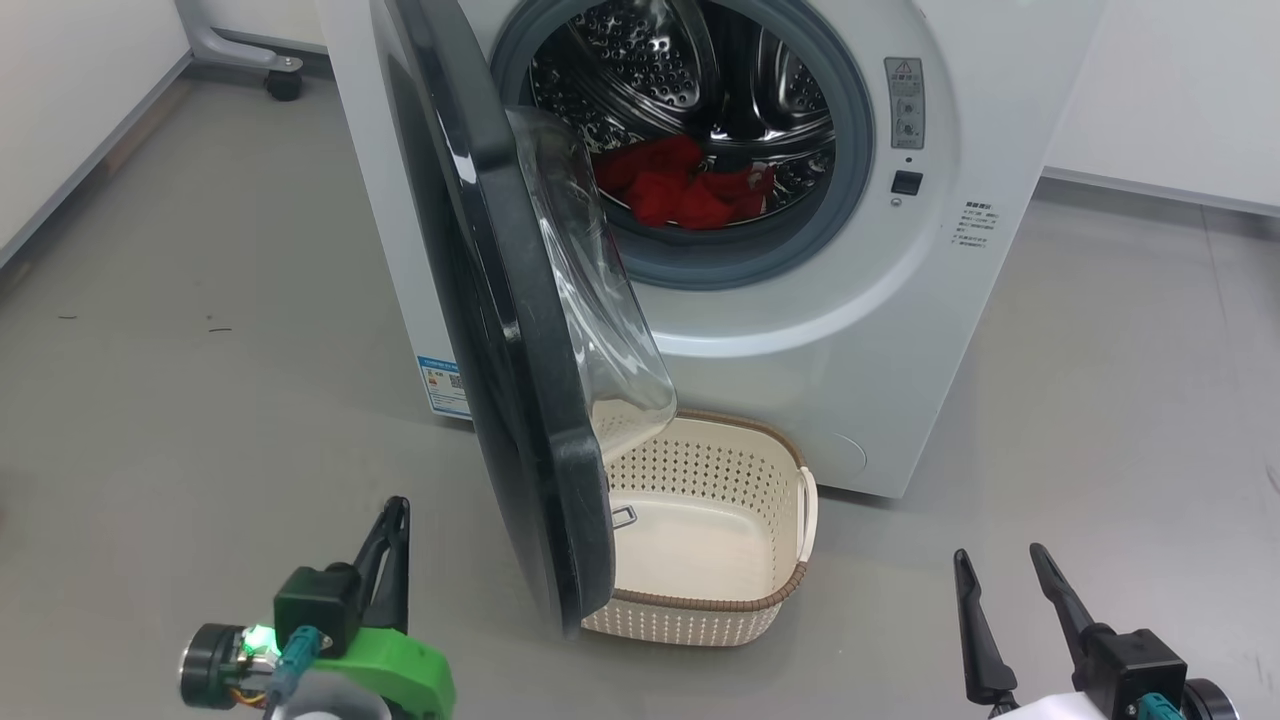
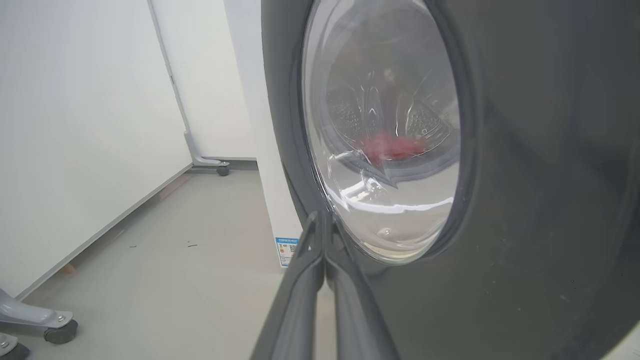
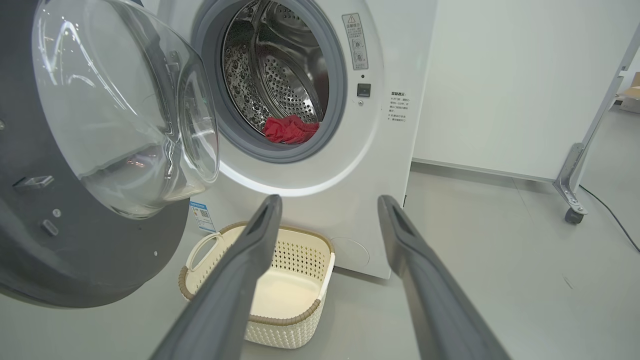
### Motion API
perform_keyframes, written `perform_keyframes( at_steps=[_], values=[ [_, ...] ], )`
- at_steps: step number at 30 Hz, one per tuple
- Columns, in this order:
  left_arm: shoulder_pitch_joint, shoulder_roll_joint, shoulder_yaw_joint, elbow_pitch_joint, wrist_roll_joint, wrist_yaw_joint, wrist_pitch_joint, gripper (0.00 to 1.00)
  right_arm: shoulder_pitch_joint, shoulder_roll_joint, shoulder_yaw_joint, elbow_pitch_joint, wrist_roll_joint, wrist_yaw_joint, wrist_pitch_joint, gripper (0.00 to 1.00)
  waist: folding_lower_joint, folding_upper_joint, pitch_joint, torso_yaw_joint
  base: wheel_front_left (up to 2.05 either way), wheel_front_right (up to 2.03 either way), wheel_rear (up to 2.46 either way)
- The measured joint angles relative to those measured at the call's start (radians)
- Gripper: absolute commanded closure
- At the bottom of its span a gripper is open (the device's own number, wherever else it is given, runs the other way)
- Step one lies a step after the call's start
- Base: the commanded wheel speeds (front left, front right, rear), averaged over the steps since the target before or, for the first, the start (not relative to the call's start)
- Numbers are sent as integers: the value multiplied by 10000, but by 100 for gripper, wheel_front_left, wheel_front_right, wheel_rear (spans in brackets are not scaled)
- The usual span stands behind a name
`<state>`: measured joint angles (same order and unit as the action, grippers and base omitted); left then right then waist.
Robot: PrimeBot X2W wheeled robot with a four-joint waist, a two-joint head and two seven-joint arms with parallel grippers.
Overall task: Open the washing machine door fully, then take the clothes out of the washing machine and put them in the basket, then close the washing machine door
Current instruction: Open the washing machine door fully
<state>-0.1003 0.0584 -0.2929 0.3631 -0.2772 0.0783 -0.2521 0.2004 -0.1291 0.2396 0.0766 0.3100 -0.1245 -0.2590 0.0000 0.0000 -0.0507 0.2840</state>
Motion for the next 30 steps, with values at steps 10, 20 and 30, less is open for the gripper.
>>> perform_keyframes(
  at_steps=[10, 20, 30],
  values=[
    [-209, -81, 604, -1712, -259, 104, -2, 100, 142, 23, -132, -6, -136, 88, 0, 0, 0, 0, -39, -19, 0, 0, 0],
    [-1248, -117, 307, -4332, -261, 63, -48, 100, 147, 40, -205, -13, -293, 102, 0, 0, 0, 0, -51, -21, 0, 0, 0],
    [-1325, -119, -1847, -5158, -50, -727, -58, 100, 147, 178, -215, -69, -343, 205, -2, 0, 0, 0, -48, -109, 0, 0, 0]
  ],
)
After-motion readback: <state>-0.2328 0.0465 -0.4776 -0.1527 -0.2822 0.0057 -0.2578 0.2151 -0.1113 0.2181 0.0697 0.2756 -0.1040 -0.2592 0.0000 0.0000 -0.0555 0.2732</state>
